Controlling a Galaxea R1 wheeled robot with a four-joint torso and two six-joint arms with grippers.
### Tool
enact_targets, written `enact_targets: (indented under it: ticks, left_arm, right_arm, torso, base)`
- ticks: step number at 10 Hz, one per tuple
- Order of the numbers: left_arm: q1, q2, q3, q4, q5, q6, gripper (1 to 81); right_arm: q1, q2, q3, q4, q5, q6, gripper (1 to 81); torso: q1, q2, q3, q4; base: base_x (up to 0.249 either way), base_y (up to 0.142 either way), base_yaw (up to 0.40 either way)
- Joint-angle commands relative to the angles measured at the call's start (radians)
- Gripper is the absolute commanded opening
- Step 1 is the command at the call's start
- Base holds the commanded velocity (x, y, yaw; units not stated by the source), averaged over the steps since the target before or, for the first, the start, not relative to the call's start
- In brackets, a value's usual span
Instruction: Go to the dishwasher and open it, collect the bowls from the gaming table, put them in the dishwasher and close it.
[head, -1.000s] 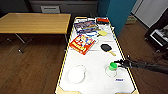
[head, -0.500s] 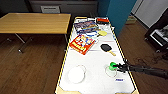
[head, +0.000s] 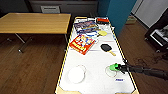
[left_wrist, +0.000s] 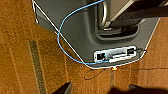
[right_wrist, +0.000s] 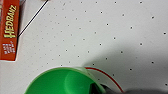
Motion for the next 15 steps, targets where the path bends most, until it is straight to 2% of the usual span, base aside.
enact_targets:
  ticks: [1, 3, 4, 6, 8, 9, 10, 11, 15]
  left_arm:
    - [0.019, 0.005, 0.004, -0.004, 0.08, -0.003, 81.1]
    - [0.017, 0.009, 0.011, 0.0, 0.077, -0.001, 81.1]
    - [0.017, 0.005, 0.03, 0.003, 0.077, -0.001, 81.1]
    - [0.013, -0.026, 0.11, 0.005, 0.077, 0.0, 81.1]
    - [0.011, -0.112, 0.255, 0.005, 0.064, -0.001, 81.1]
    - [0.011, -0.179, 0.361, 0.003, 0.032, -0.001, 81.1]
    - [0.011, -0.278, 0.53, 0.005, 0.023, -0.001, 81.1]
    - [0.007, -0.356, 0.663, 0.005, -0.001, 0.002, 81.1]
    - [-0.026, -0.461, 0.847, 0.005, -0.018, 0.006, 81.1]
  right_arm:
    - [0.24, -0.161, 0.134, 0.037, -0.116, 0.035, 1.0]
    - [0.284, -0.31, 0.282, 0.025, -0.281, 0.041, 1.0]
    - [0.275, -0.384, 0.347, 0.019, -0.295, 0.041, 1.0]
    - [0.186, -0.538, 0.481, -0.026, -0.332, 0.041, 1.0]
    - [0.042, -0.63, 0.562, -0.076, -0.313, 0.043, 1.0]
    - [-0.044, -0.646, 0.577, -0.098, -0.301, 0.043, 1.0]
    - [-0.106, -0.671, 0.609, -0.116, -0.254, 0.043, 1.0]
    - [-0.147, -0.709, 0.652, -0.125, -0.243, 0.043, 1.0]
    - [-0.276, -0.861, 0.84, -0.199, -0.237, 0.043, 1.0]
  torso:
    - [0.0, 0.0, 0.0, 0.0]
    - [0.0, 0.0, 0.0, 0.0]
    - [0.0, 0.0, 0.0, 0.0]
    - [0.0, 0.0, 0.0, 0.0]
    - [0.0, 0.0, 0.0, 0.0]
    - [0.0, 0.0, 0.0, 0.0]
    - [0.0, 0.0, 0.0, 0.0]
    - [0.0, 0.0, 0.0, 0.0]
    - [0.0, 0.0, 0.0, 0.0]
  base:
    - [0.0, 0.0, 0.0]
    - [0.0, 0.0, 0.0]
    - [0.0, 0.0, 0.0]
    - [0.0, 0.0, 0.0]
    - [0.0, 0.0, 0.0]
    - [0.0, 0.0, 0.0]
    - [0.0, 0.0, 0.0]
    - [0.0, 0.0, 0.0]
    - [0.0, 0.0, 0.0]
